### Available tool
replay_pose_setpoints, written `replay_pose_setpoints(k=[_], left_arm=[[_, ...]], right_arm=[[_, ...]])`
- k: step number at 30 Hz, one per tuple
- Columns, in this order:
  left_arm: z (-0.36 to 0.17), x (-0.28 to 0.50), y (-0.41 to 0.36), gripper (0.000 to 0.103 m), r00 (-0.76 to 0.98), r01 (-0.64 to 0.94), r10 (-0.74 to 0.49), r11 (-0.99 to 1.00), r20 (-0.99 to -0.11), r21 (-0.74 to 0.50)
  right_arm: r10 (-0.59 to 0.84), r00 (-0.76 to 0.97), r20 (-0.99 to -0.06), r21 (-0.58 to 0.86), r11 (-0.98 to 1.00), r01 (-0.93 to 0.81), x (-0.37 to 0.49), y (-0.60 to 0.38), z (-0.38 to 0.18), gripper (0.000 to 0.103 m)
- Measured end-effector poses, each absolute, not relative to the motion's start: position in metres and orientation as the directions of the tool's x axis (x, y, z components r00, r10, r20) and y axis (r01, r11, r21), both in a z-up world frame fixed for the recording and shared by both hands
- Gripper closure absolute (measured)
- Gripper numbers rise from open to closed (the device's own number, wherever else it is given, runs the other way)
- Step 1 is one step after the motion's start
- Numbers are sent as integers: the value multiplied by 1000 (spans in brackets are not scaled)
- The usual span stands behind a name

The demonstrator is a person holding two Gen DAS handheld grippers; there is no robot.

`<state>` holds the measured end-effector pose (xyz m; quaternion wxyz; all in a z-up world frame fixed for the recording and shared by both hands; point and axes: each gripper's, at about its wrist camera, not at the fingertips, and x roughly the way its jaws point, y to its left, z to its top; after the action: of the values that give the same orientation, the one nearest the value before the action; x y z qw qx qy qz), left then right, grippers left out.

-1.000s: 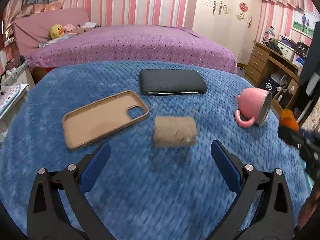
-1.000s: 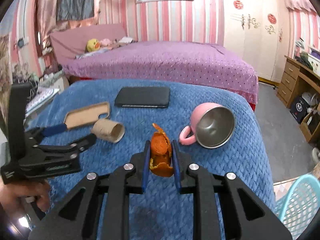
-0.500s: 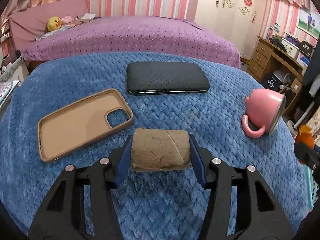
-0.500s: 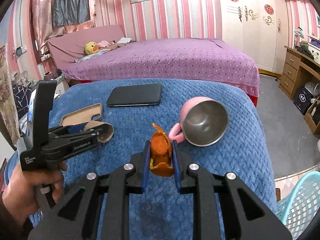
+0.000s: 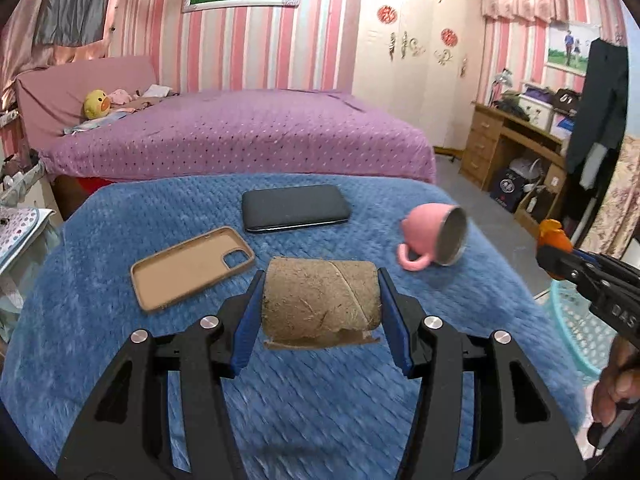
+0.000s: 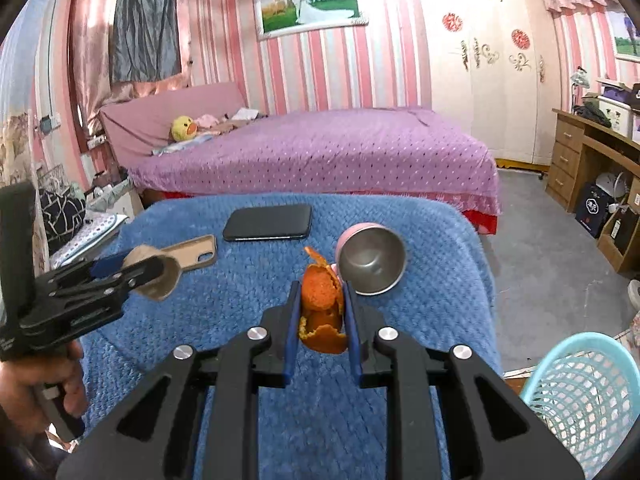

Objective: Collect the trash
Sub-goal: 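Carry the orange peel and cardboard block over the blue basket and open both tools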

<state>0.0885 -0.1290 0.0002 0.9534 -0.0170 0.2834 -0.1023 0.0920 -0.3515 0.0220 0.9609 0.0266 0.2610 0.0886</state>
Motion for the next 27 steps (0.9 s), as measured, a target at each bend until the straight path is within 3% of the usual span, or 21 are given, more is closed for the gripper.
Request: replay_pose_setpoints(k=[10,16,27], left_arm=[[15,59,-160,50,816,275,-303,953,-492,-131],[14,56,-186,50,796,334,-361,931,-486,-144],[16,52,-234,50,760,423,-447,891,-472,-163]], right_arm=[[72,875,-480,40,997,-60,57,-382,30,82],[-98,883,-458,-68,995,75,51,-410,34,82],[-152,868,-473,-21,987,161,48,-467,36,82]])
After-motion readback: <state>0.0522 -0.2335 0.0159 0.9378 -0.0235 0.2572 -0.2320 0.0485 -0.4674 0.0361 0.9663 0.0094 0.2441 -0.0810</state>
